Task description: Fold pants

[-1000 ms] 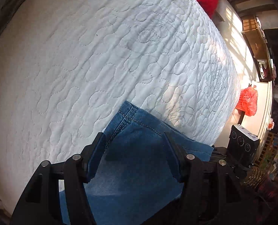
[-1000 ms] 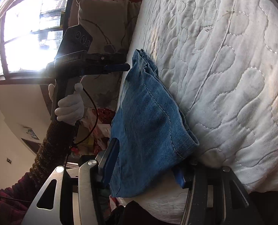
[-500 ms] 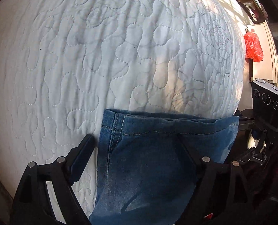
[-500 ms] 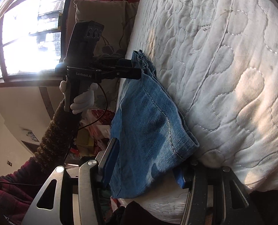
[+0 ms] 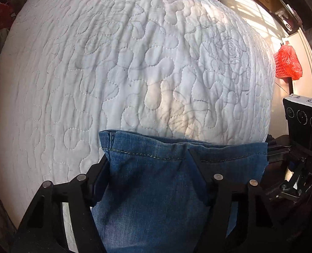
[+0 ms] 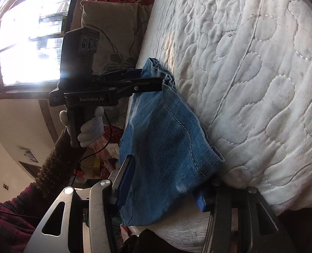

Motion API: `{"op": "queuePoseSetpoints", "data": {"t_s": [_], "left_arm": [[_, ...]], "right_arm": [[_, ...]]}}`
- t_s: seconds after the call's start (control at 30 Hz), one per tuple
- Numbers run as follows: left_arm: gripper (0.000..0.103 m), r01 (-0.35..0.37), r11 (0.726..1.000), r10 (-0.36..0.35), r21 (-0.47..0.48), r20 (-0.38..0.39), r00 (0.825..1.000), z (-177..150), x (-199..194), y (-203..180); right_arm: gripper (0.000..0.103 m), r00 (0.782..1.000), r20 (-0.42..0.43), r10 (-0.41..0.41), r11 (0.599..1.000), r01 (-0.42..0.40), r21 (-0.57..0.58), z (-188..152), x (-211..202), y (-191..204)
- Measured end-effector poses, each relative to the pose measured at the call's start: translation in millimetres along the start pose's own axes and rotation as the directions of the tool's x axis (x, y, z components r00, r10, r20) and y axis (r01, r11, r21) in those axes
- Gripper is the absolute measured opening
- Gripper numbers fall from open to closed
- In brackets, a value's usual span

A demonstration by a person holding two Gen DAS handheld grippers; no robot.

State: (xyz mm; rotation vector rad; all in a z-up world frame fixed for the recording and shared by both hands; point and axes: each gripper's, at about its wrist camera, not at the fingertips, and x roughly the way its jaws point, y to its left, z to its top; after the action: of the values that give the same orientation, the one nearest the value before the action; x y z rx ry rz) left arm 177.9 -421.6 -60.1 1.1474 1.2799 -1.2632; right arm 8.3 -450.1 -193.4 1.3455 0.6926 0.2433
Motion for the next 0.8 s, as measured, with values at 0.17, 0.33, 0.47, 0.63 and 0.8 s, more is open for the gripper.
{"op": "queuePoseSetpoints", "data": {"t_s": [0.17, 0.33, 0.47, 0.63, 0.8], "left_arm": [[0.034, 0.125, 0.979, -0.113, -0.162, 0.084, 0.990, -16, -11, 20], [0.027, 0.274, 0.925, -0.212, -0.263, 0.240, 0.947, -55, -26, 37], [0.025, 0.386, 0.863, -0.258, -0.325, 0.373, 0.891, -85, -47, 56], [0.025, 0.444, 0.826, -0.236, -0.348, 0.502, 0.832, -119, -78, 70], [0.025, 0.482, 0.766, -0.174, -0.425, 0.586, 0.792, -182, -94, 82]], "right_arm": [[0.014, 1.000, 0.012, -0.005, 0.996, 0.004, 0.090, 0, -1, -12], [0.010, 1.000, 0.011, -0.012, 1.000, 0.012, -0.009, 2, 5, 16], [0.009, 0.999, -0.010, -0.033, 0.992, 0.032, -0.124, 5, 15, 47], [0.009, 0.997, -0.056, -0.046, 0.963, 0.029, -0.267, -7, 30, 94], [0.008, 0.979, -0.187, -0.079, 0.901, -0.009, -0.433, -40, 67, 148]]}}
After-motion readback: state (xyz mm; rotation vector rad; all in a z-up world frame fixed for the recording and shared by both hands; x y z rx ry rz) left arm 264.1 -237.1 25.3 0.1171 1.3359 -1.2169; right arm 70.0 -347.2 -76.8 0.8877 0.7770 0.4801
